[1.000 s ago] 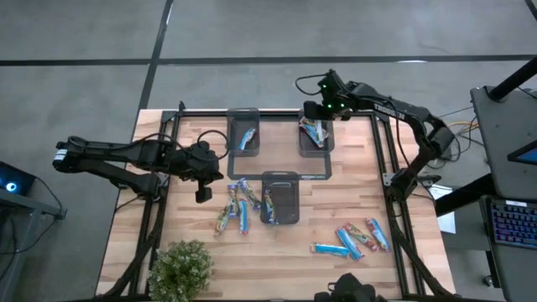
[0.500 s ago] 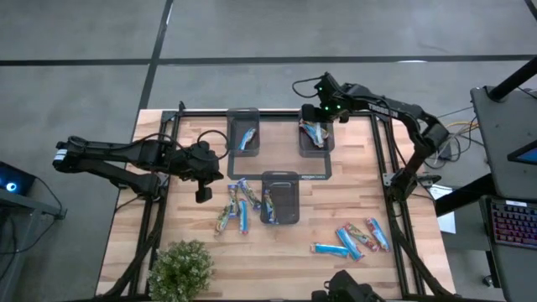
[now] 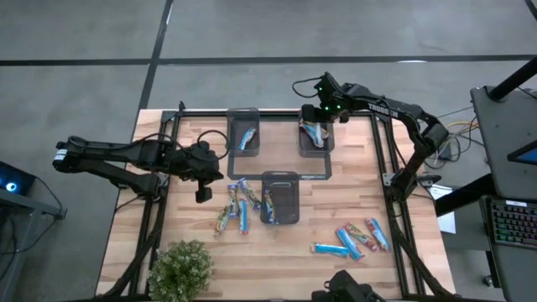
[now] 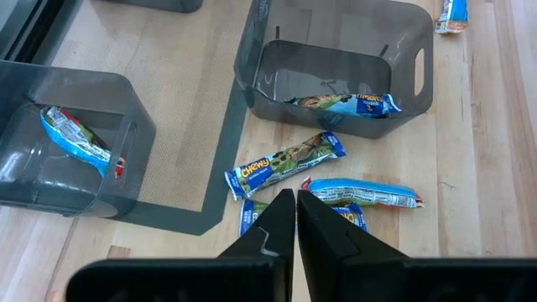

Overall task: Pick and place Granola Bars by type
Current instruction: Put the yellow granola bar into the right black bin, then put the blue granola bar into the bottom black bin

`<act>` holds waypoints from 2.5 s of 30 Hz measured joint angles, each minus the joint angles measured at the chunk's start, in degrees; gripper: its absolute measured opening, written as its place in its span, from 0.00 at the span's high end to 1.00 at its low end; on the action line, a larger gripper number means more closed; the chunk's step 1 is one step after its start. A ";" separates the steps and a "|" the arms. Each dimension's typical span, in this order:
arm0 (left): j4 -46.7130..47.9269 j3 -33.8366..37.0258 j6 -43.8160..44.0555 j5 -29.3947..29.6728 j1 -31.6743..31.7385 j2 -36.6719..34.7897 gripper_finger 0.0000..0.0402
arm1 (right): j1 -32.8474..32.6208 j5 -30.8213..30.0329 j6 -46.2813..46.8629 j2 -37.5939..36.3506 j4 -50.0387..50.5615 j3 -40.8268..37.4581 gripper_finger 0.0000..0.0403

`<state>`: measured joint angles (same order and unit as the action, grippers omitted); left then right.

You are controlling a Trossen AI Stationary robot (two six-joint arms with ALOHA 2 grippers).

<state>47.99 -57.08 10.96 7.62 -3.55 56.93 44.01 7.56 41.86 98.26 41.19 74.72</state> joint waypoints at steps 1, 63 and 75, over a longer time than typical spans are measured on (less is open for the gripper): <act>0.02 0.00 0.00 -0.01 0.00 0.00 1.00 | 0.00 0.03 0.35 0.00 0.00 0.00 0.72; -1.48 0.02 0.77 -0.02 0.04 0.02 1.00 | -27.34 4.97 -13.33 -30.59 7.96 0.06 0.98; -4.78 -0.11 8.55 0.00 2.19 0.02 0.96 | -38.81 -0.63 -12.48 -32.71 7.92 0.06 0.98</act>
<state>43.20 -57.19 19.51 7.62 -1.37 56.95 5.20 6.93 29.39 65.55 49.11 74.78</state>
